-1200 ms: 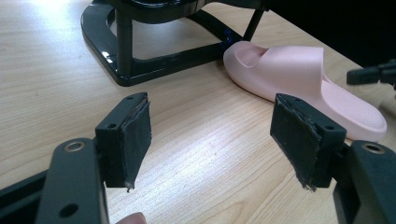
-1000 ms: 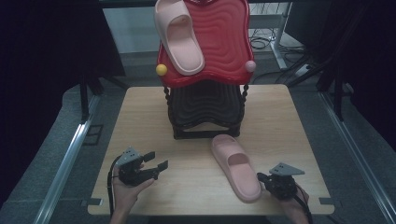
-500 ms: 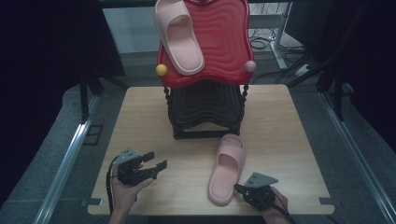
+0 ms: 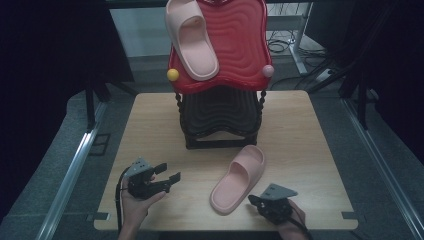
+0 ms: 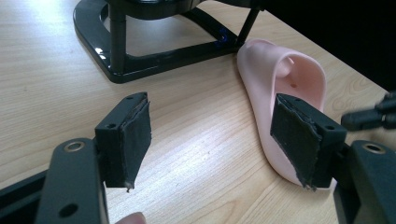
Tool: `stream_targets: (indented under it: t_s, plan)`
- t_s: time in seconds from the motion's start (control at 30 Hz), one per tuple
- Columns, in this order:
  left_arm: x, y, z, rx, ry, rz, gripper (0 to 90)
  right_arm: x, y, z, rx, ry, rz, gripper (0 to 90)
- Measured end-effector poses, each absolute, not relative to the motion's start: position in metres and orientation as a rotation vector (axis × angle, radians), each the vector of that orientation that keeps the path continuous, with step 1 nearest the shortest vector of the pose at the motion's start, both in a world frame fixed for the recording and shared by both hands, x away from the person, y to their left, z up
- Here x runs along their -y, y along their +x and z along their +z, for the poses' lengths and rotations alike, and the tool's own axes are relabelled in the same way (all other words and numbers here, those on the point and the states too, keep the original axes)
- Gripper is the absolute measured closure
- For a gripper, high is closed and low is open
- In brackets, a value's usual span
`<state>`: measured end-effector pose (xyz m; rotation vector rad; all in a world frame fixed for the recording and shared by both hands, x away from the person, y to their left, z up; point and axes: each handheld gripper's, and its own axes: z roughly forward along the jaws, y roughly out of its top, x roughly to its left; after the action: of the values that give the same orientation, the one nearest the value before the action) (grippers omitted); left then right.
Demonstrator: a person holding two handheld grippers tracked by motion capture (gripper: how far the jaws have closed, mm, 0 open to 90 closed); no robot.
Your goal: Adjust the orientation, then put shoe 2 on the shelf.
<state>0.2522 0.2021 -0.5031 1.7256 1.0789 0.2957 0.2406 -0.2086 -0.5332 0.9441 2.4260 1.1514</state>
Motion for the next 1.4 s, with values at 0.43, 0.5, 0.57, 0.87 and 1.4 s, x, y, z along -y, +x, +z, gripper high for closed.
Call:
stream_targets:
  t_s: [0.43, 0.5, 0.57, 0.87, 1.4]
  plan:
    - [-0.141, 0.264, -0.506, -1.051, 1.764, 0.311, 33.4, 0.294, 0.268, -0.531, -2.142, 1.26, 1.298, 48.1]
    - [-0.125, 0.27, -0.504, -1.034, 1.791, 0.305, 38.0, 0.3, 0.268, -0.531, -2.118, 1.281, 1.314, 47.8]
    - [-0.11, 0.275, -0.503, -1.009, 1.822, 0.298, 40.8, 0.305, 0.267, -0.529, -2.099, 1.281, 1.322, 47.0]
    - [-0.063, 0.302, -0.513, -1.009, 1.876, 0.264, 54.5, 0.318, 0.267, -0.523, -2.029, 1.318, 1.354, 46.3]
    - [-0.019, 0.33, -0.534, -1.097, 1.942, 0.213, 72.9, 0.314, 0.266, -0.525, -2.021, 1.34, 1.31, 46.2]
